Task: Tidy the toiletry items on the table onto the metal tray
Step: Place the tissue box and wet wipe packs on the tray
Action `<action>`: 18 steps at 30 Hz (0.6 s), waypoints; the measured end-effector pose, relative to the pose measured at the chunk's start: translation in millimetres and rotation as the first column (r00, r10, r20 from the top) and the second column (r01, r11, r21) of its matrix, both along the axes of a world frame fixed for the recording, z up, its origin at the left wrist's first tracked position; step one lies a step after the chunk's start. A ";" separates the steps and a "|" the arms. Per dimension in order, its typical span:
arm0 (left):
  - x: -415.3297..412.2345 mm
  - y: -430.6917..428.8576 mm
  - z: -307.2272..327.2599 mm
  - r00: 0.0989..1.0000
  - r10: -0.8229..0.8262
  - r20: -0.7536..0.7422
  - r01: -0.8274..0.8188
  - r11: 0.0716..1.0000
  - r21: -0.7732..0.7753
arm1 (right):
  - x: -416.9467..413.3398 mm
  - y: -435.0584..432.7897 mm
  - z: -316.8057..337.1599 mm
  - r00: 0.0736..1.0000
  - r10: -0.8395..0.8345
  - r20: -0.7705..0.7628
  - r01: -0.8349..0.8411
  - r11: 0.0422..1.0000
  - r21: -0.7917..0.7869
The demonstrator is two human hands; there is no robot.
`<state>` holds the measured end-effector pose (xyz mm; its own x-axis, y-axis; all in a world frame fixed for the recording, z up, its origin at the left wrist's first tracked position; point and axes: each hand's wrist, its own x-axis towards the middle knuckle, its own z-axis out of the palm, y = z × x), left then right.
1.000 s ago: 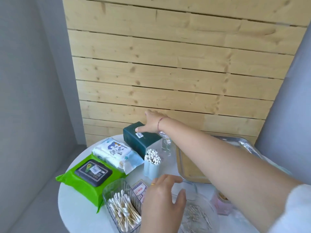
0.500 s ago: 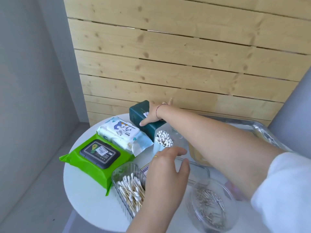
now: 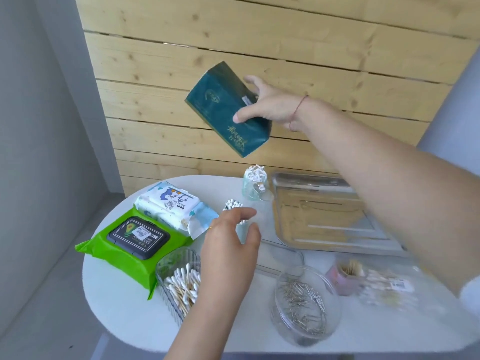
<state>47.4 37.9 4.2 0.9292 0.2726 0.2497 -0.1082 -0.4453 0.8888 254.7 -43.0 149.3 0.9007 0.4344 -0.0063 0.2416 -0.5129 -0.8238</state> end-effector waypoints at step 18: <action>8.4 -36.9 -11.3 0.991 -0.131 -0.011 0.131 0.983 0.127 | 8.5 -152.8 -117.1 0.997 -0.056 0.045 0.070 0.645 -0.761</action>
<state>55.8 1.0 -7.1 0.9555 0.1144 0.2720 -0.1709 -0.5370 0.8261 263.2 -195.8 32.2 0.9288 0.2251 -0.2943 0.1936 -0.9721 -0.1326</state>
